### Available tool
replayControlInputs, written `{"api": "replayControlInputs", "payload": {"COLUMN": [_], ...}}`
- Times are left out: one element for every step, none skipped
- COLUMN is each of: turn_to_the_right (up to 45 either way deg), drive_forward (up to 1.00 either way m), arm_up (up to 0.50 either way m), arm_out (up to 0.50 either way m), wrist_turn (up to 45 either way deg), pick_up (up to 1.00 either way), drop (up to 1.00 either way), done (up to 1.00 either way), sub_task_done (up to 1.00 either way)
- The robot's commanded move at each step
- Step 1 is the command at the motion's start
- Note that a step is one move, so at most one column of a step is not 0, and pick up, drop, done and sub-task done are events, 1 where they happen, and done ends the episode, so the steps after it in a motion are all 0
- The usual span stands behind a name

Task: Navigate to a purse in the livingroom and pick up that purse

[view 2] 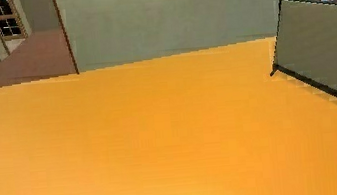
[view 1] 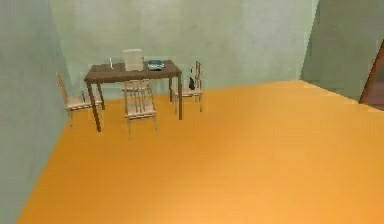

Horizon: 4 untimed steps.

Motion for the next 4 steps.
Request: {"api": "replayControlInputs", "payload": {"turn_to_the_right": [0.0, 3.0, 0.0, -45.0], "drive_forward": [1.00, 0.00, 0.90, 0.00], "arm_up": [0.00, 0.00, 0.00, 0.00], "arm_out": [0.00, 0.00, 0.00, 0.00], "wrist_turn": [0.0, 0.0, 0.0, 0.0], "pick_up": [0.00, 0.00, 0.00, 0.00], "drop": [0.00, 0.00, 0.00, 0.00], "done": [0.00, 0.00, 0.00, 0.00], "sub_task_done": [0.00, 0.00, 0.00, 0.00]}}
